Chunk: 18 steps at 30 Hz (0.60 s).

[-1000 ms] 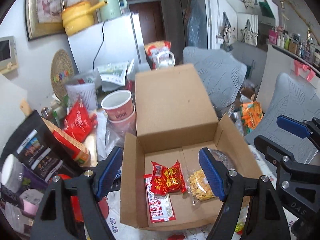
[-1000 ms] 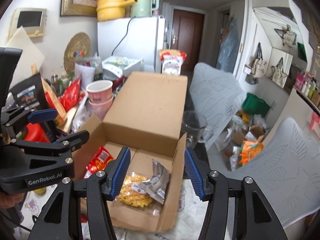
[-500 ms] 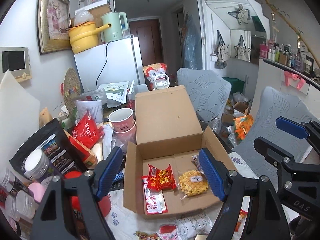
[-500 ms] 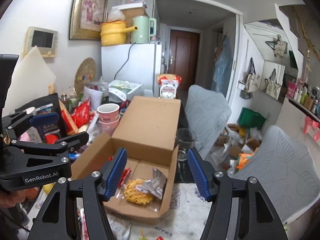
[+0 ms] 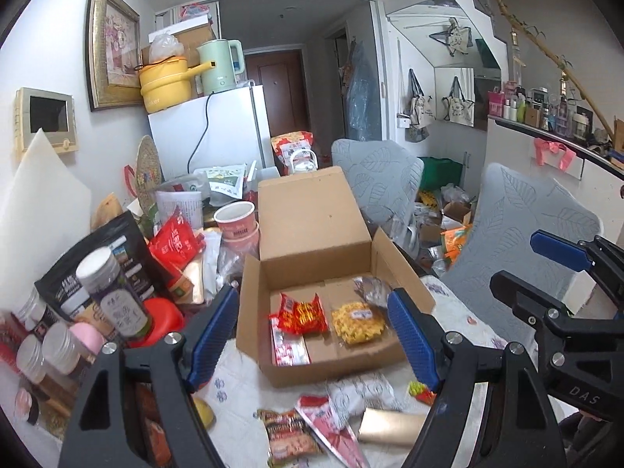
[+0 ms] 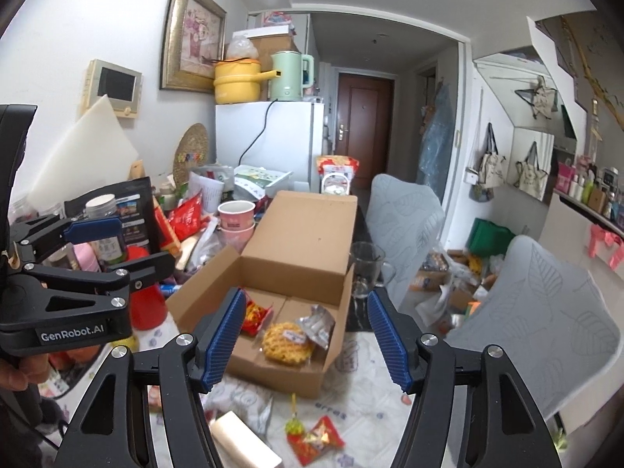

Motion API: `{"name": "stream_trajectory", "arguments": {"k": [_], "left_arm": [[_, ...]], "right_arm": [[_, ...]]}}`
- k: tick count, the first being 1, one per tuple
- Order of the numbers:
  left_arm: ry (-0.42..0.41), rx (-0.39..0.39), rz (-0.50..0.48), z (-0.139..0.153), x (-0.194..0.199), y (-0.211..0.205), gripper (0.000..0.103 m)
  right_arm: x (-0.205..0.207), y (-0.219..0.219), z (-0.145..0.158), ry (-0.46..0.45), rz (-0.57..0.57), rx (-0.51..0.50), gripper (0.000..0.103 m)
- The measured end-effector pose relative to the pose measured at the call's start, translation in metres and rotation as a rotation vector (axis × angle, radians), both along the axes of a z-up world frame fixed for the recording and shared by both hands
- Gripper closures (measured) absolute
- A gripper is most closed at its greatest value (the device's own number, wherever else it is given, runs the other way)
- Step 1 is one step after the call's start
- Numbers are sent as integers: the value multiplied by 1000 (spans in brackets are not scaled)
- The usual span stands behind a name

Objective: Organize snacks
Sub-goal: 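Withdraw both tools from the box back over the table snacks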

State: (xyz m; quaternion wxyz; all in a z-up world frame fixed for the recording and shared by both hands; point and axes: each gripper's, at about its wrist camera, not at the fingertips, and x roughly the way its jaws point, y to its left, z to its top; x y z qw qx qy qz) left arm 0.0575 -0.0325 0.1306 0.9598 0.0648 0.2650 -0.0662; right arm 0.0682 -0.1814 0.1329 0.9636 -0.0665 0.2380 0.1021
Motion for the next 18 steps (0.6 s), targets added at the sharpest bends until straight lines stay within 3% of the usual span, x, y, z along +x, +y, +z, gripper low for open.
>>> {"name": "stream_trajectory", "arguments": {"k": [18], "left_arm": [[63, 7, -48, -41, -61, 5, 24]], "right_arm": [[-63, 6, -42, 44, 30, 47, 36]]}}
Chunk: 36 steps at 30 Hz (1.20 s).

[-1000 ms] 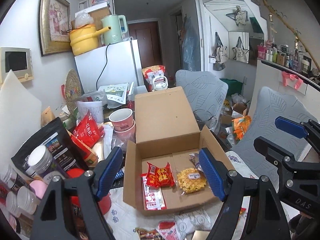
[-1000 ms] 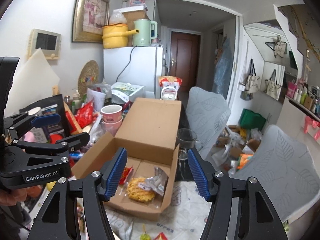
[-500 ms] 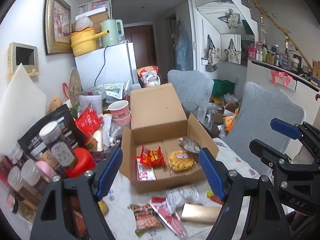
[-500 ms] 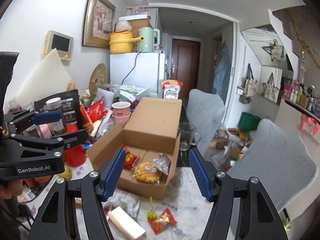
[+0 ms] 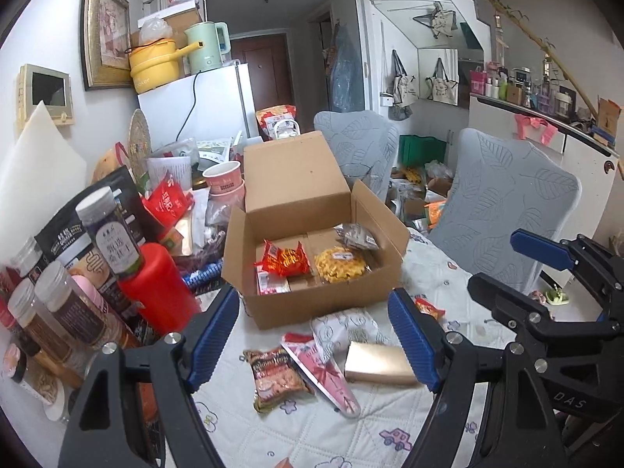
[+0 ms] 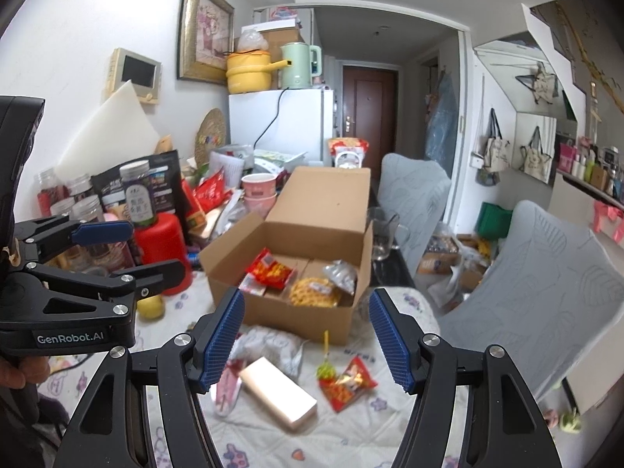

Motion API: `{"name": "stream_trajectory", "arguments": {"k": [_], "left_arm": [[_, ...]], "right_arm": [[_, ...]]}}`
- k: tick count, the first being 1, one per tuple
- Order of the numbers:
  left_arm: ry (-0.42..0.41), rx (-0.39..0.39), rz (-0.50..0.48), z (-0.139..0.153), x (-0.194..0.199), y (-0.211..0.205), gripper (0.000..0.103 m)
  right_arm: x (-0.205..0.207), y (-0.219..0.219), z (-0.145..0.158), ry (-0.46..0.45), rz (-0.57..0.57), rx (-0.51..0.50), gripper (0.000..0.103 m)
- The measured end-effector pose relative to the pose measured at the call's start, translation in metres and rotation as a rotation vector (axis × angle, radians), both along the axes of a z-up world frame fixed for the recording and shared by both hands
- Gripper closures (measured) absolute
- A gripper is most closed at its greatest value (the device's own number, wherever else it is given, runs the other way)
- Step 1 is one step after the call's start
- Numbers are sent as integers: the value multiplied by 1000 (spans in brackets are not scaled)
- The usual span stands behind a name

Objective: Organize snacks
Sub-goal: 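Withdraw both tools from the box back over the table snacks, then grasp the brown cereal packet with the left tool while the right tool grasps the gold box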

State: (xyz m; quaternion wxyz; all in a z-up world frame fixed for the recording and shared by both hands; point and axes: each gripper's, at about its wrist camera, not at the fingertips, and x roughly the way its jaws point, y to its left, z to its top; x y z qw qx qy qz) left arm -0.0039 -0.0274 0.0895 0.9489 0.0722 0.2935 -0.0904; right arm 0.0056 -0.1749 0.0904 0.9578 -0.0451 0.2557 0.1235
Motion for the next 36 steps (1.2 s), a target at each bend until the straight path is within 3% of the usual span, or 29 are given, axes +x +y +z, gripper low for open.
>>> {"name": "stream_trajectory", "arguments": {"k": [11, 24, 28, 36], "left_arm": [[89, -35, 27, -32, -11, 12, 24], [196, -43, 17, -80, -10, 13, 24], [254, -77, 23, -97, -4, 18, 24], [319, -132, 104, -126, 12, 37, 24]], "right_arm": [[-12, 5, -32, 86, 55, 57, 36], [-3, 5, -78, 212, 87, 55, 36], [2, 5, -92, 246, 102, 55, 36], [21, 9, -117, 311, 115, 36, 36]]}}
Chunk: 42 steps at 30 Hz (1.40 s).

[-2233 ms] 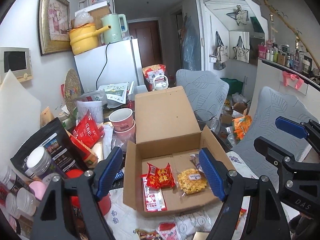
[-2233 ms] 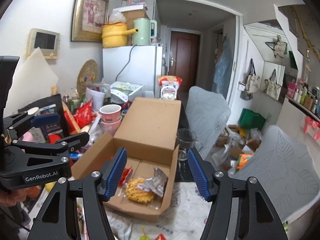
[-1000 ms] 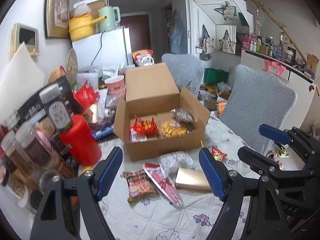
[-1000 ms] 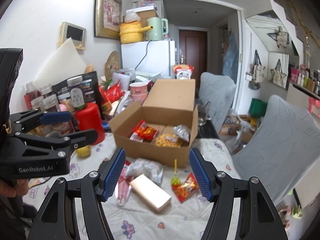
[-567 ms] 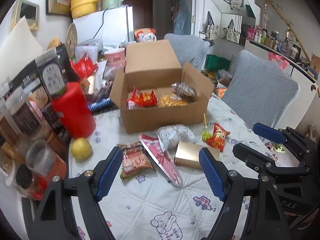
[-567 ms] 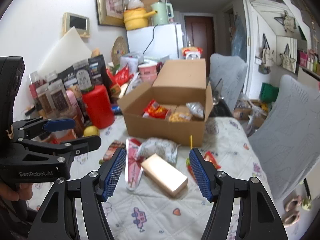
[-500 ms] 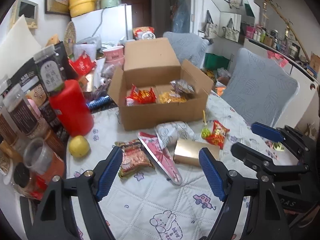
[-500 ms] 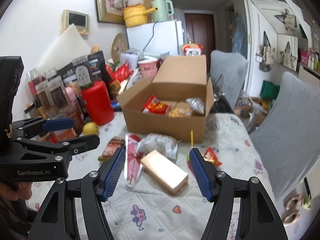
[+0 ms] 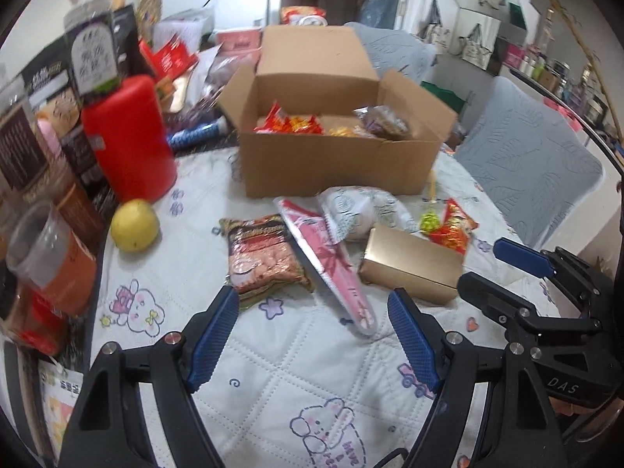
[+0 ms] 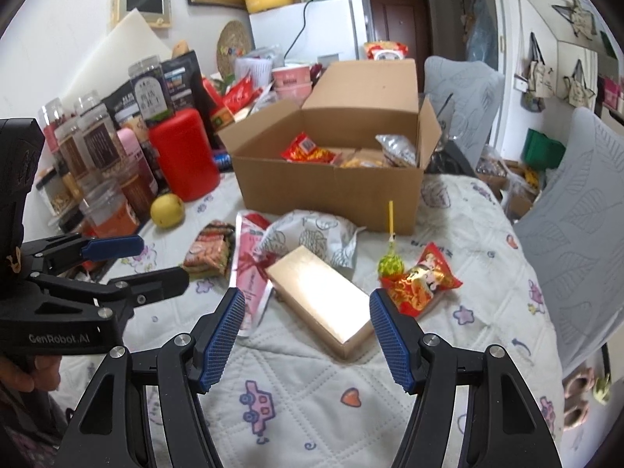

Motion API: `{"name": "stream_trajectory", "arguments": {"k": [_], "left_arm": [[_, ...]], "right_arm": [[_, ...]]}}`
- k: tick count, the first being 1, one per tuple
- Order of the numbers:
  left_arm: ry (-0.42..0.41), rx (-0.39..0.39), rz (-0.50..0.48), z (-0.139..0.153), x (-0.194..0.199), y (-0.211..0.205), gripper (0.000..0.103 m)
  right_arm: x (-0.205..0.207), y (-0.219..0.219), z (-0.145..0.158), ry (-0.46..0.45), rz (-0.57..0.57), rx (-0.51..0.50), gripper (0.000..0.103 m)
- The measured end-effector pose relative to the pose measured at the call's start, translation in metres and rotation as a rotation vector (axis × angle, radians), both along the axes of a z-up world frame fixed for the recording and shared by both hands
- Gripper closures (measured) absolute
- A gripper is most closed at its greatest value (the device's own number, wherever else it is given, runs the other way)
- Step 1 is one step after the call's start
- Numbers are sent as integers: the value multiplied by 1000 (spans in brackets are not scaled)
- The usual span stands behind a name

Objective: Organize snacks
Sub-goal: 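Grasp the brown cereal packet with the left tool while the right tool grasps the gold box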

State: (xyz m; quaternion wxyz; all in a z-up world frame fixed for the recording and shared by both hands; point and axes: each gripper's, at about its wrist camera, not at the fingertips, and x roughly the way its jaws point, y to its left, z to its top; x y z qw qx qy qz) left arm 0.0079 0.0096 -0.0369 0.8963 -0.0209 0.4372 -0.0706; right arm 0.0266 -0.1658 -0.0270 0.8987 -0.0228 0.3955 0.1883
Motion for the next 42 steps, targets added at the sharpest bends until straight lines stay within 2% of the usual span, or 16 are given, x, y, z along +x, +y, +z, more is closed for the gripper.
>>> {"name": "stream_trajectory", "arguments": {"k": [3, 10, 19, 32, 36, 38, 40, 42], "left_arm": [[18, -13, 24, -8, 7, 7, 24], [71, -33, 91, -28, 31, 23, 24], [137, -40, 138, -53, 62, 34, 24], [182, -109, 156, -69, 85, 43, 24], [176, -106, 148, -72, 95, 42, 24], [166, -110, 156, -72, 97, 44, 24], [146, -113, 150, -72, 96, 44, 38], [143, -105, 135, -71, 94, 41, 46]], "right_arm": [[10, -1, -9, 21, 4, -7, 32], [27, 3, -23, 40, 19, -52, 32], [44, 11, -43, 66, 53, -156, 28], [62, 17, -62, 164, 86, -100, 24], [60, 20, -62, 156, 93, -109, 24], [58, 21, -62, 146, 91, -124, 27], [56, 21, -61, 143, 90, -125, 30], [51, 19, -60, 132, 92, -117, 37]]}}
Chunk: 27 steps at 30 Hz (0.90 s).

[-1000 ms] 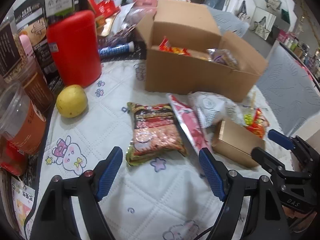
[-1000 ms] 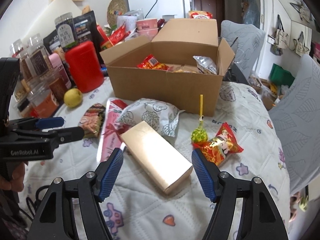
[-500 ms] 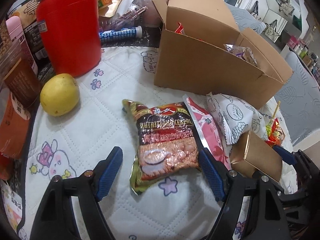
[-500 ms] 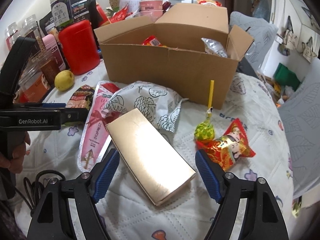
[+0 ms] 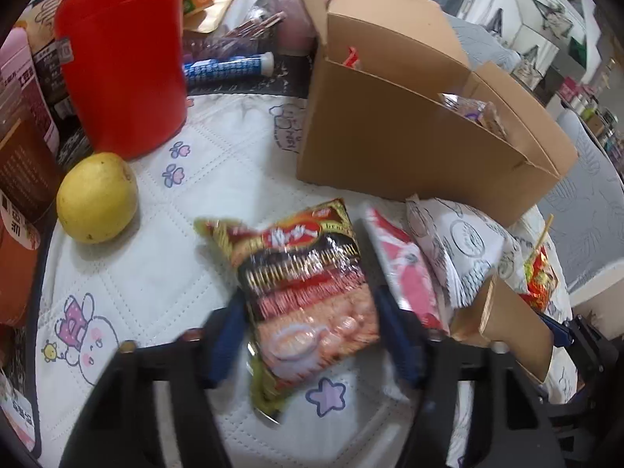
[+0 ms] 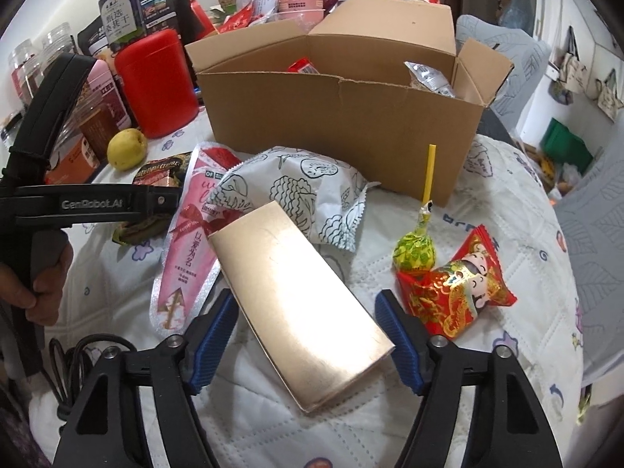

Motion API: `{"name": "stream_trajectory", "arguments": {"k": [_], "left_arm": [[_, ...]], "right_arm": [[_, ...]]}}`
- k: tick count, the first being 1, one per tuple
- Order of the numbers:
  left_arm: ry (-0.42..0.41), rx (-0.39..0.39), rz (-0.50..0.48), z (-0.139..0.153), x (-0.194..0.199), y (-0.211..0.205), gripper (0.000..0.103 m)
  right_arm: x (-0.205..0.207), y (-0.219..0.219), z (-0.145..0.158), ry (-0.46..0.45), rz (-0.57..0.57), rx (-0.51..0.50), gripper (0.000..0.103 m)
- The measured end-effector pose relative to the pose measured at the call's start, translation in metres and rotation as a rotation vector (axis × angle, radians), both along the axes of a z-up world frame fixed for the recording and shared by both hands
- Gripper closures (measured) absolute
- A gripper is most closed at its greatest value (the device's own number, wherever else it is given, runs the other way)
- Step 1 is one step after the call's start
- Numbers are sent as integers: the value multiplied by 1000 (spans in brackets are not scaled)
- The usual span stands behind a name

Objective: Organize snacks
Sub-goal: 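Grasp the brown cereal packet with the left tool while the right tool grasps the gold box, then lift the cereal packet with the left tool while the right tool lifts the gold box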

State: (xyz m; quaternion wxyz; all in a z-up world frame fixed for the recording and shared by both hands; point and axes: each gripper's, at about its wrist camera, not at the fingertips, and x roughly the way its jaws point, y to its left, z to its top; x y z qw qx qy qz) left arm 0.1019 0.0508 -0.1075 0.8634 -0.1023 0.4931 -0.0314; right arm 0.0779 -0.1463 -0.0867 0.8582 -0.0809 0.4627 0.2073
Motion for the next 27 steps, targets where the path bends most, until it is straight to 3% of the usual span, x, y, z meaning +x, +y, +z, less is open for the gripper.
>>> {"name": "stream_trajectory", "arguments": {"k": [4, 9, 15, 27], "left_arm": [[5, -8, -2, 4, -6, 0, 53], [33, -23, -34, 8, -23, -1, 54], [57, -48, -71, 11, -55, 1, 54], [94, -70, -167, 4, -93, -15, 54]], "right_arm": [[-10, 1, 5, -22, 15, -12, 45], [-20, 0, 11, -46, 15, -38, 52], [-29, -8, 17, -26, -11, 25, 59], [-68, -21, 25, 5, -11, 42, 59]]}}
